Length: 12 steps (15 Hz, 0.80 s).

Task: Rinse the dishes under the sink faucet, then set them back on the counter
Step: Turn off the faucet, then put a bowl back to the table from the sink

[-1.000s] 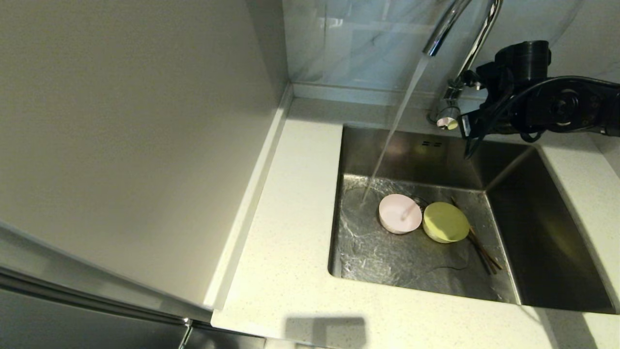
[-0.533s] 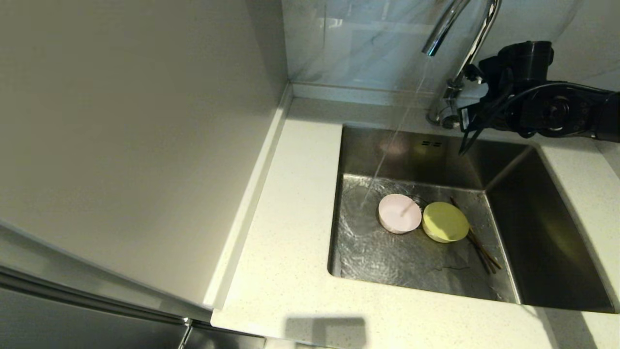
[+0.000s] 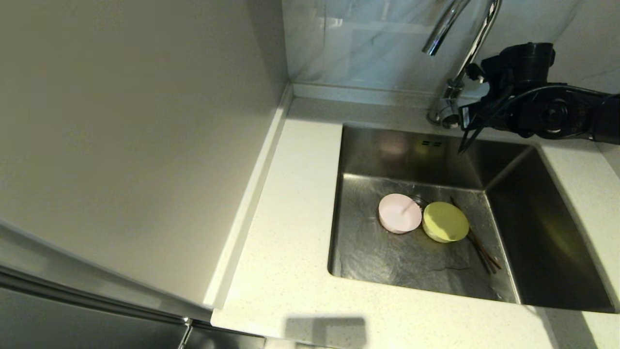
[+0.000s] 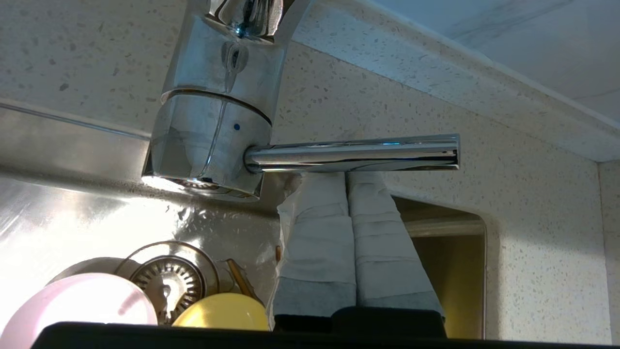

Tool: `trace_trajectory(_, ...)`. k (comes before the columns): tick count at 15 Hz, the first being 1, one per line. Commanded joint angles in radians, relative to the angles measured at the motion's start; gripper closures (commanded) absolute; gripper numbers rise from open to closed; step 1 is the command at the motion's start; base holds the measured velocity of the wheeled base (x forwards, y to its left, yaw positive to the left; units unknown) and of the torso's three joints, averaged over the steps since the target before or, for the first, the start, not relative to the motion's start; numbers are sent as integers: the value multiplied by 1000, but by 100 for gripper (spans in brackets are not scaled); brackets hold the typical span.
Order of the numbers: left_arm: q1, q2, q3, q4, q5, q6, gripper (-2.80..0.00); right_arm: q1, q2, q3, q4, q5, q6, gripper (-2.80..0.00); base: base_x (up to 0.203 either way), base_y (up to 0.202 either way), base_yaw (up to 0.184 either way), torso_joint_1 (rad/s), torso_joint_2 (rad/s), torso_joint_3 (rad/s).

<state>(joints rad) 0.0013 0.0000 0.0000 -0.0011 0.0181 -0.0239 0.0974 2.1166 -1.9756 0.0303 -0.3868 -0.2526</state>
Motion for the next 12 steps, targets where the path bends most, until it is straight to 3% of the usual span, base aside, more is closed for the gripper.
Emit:
trace_trajectory(1, 0, -3, 0, 0, 0, -1, 0, -3, -34, 27, 13, -3, -2, 0, 0, 0, 0, 0, 0, 0)
trace_trajectory(9, 0, -3, 0, 0, 0, -1, 0, -47, -359, 466, 36, 7, 40, 0, 0, 0, 0, 0, 0, 0)
trace_trajectory(12, 0, -3, 0, 0, 0, -1, 0, -106, -458, 573, 209, 120, 46, 0, 0, 0, 0, 0, 0, 0)
